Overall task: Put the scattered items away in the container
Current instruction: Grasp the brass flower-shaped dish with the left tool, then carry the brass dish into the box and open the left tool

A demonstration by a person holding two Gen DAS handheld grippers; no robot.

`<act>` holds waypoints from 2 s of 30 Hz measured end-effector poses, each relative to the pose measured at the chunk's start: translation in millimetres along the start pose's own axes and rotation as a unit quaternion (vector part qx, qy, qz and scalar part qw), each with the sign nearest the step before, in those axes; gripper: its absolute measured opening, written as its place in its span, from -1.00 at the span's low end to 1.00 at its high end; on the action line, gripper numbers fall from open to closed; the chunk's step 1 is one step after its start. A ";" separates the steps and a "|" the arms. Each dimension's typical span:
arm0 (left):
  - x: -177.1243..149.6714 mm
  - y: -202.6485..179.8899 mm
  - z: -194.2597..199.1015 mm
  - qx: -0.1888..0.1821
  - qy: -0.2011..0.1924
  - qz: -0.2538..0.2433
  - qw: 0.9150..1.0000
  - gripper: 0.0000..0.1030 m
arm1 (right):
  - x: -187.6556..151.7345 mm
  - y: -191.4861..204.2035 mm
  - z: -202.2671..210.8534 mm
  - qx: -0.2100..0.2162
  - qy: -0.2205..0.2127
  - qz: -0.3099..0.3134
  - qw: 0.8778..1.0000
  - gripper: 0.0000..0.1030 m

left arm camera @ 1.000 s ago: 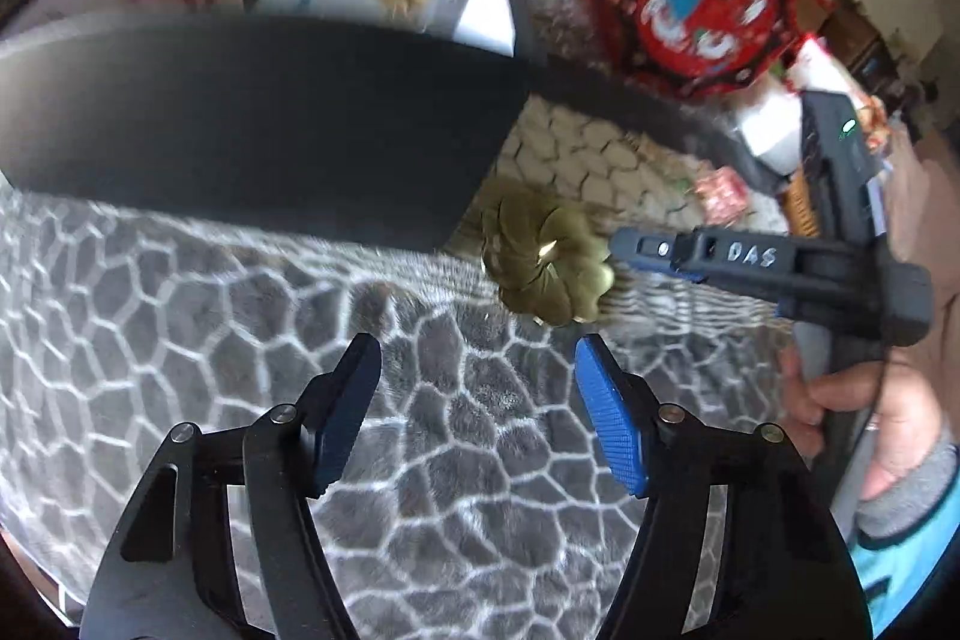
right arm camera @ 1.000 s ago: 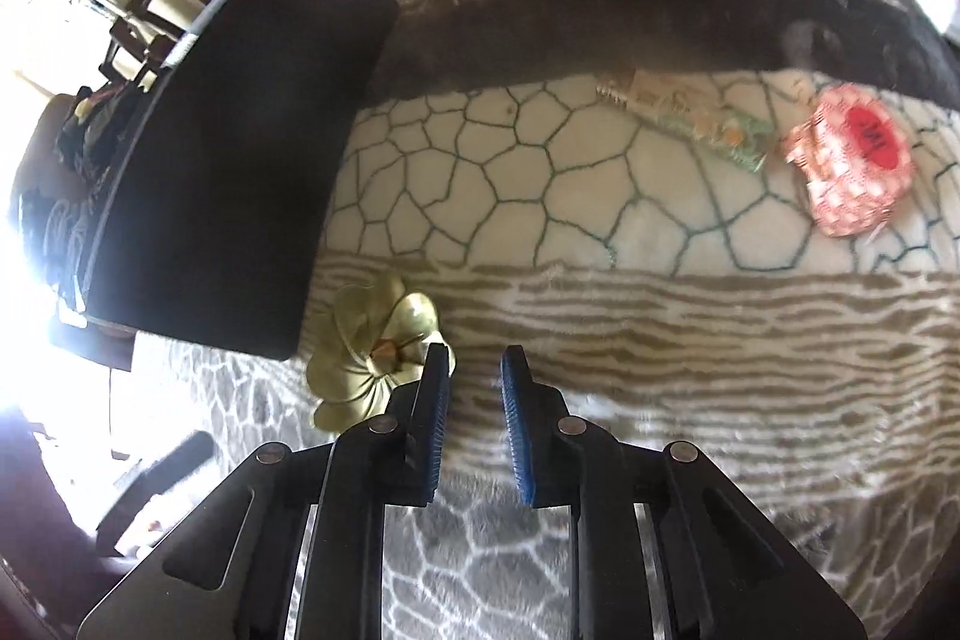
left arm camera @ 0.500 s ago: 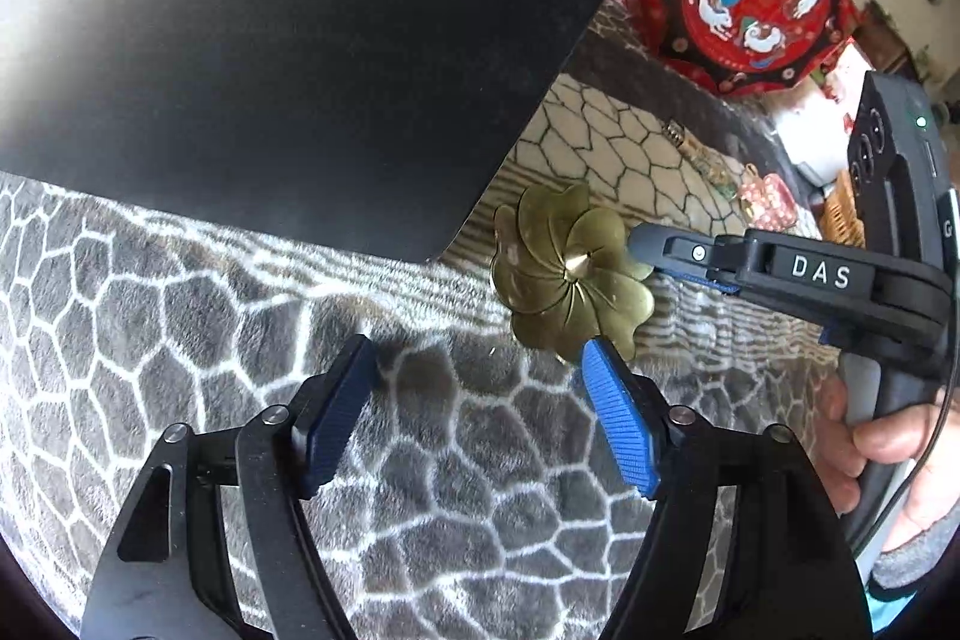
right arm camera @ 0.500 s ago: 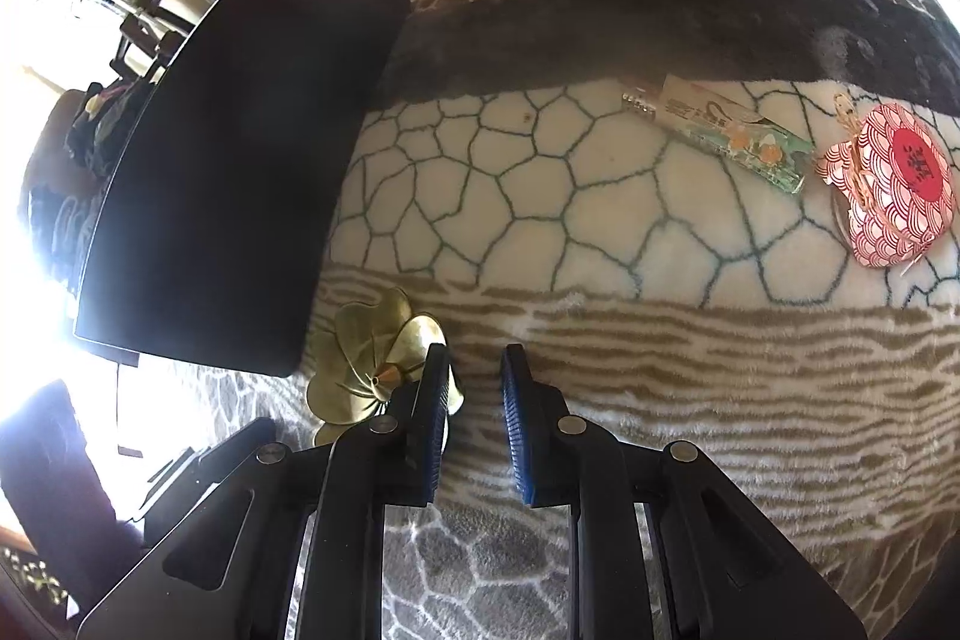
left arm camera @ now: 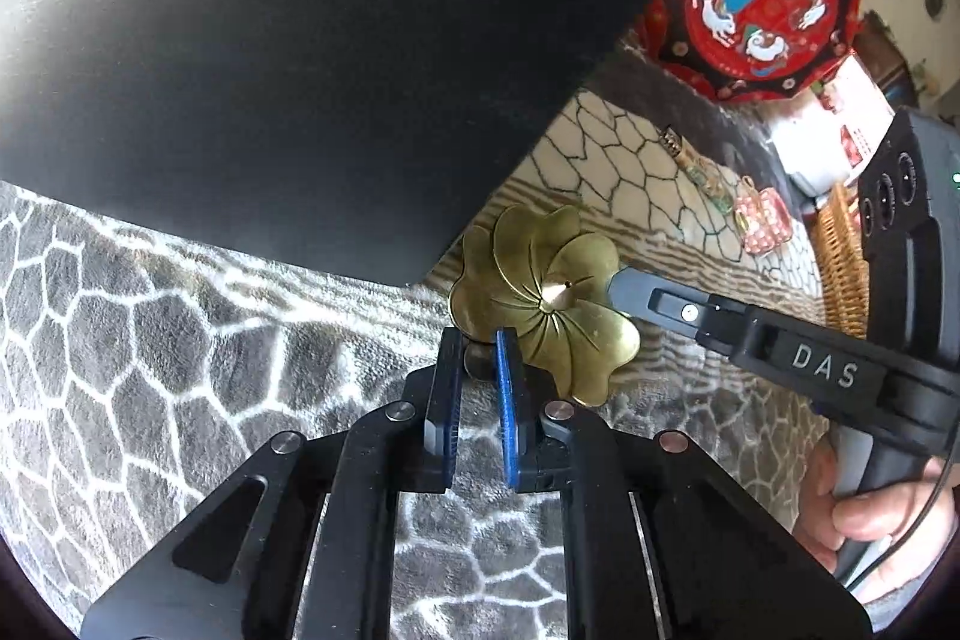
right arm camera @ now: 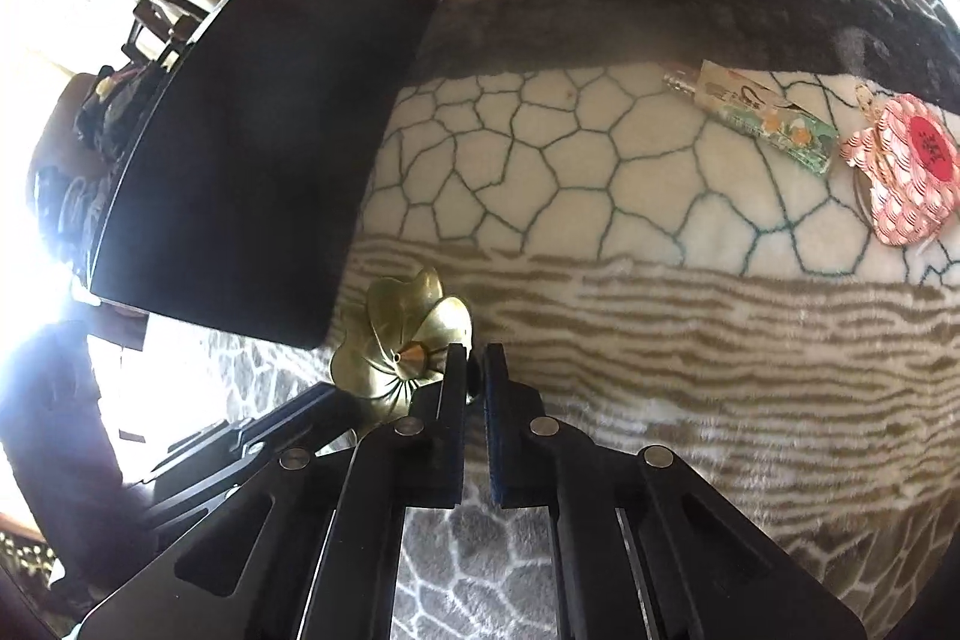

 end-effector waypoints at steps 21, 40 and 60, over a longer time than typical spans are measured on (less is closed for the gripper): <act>-1.9 17.2 1.1 -0.085 0.000 0.050 0.995 -0.90 | -36.1 -13.5 14.5 0.022 0.001 -0.029 0.999 -0.88; 32.5 -32.2 97.2 -0.145 -0.054 0.025 0.988 -0.90 | -6.6 16.0 113.1 0.039 -0.046 0.003 0.998 -0.88; 165.9 132.9 158.9 -0.097 -0.110 0.104 0.984 -0.89 | 141.7 202.7 27.5 0.103 -0.003 0.049 0.993 -0.91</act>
Point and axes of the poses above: each gripper's, at about its wrist camera, not at the fingertips, and z roughly against the way its jaws point, y to its left, x to its top, the point moved 3 cm from there along -z, roughly the way its jaws point, and after that the axes turned 13 degrees about -x, right-handed, at the moved point
